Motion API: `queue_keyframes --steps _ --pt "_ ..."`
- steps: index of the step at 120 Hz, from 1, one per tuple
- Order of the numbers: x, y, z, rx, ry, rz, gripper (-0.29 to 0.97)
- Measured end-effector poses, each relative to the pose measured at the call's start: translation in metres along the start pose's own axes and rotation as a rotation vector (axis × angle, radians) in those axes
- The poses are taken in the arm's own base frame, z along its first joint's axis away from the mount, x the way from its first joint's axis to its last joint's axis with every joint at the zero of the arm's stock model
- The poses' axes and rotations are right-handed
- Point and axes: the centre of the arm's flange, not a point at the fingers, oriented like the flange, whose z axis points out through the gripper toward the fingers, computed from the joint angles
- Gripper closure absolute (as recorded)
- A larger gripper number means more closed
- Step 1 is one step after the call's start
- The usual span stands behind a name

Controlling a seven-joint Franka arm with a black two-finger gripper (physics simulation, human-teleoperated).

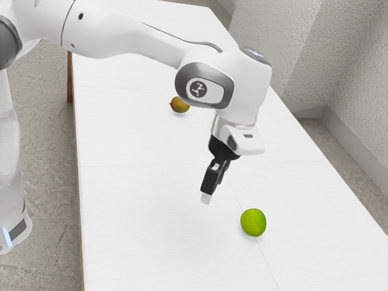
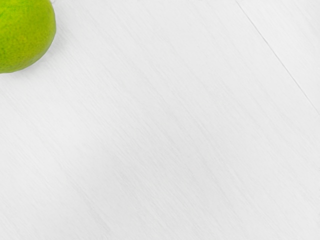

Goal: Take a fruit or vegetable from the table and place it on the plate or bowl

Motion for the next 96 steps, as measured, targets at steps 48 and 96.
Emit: queue_keyframes --steps 48,96 --pt "0.023 0.006 0.025 0.004 -0.002 -0.002 0.00" --pt "0.033 -0.025 0.037 0.034 -0.003 -0.073 0.00"
